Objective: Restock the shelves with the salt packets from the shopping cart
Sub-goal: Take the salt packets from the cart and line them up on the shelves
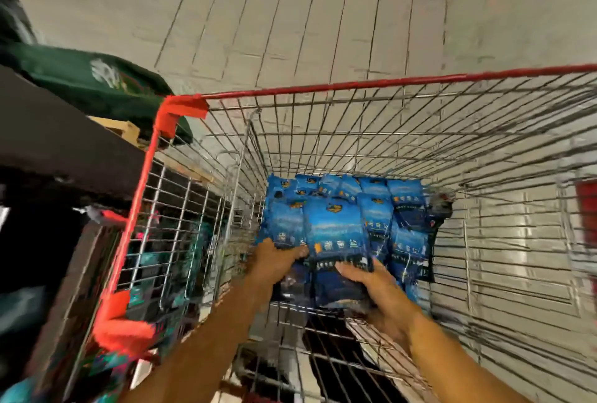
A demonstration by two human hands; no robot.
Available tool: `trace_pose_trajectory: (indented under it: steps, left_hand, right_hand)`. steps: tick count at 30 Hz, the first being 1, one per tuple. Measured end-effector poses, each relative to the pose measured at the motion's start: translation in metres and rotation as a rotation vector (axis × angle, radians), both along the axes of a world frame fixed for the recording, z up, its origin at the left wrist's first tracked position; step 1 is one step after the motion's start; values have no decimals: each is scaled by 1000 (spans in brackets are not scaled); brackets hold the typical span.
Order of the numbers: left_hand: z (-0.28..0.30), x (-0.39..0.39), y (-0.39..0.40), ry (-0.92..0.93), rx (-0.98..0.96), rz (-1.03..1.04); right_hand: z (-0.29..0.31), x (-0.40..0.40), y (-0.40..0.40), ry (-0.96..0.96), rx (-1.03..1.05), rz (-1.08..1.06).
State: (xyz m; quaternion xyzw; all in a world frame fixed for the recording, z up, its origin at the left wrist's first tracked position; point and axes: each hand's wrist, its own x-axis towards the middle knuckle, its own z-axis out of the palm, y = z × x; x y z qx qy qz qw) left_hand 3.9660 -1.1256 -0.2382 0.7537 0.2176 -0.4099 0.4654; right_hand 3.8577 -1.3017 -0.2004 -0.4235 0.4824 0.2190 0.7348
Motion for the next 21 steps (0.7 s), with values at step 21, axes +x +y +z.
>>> trace_pose_trajectory:
  steps: [21]
  left_hand:
    - [418, -86, 225, -952, -144, 416]
  right_hand:
    - [317, 41, 166, -959, -322, 258]
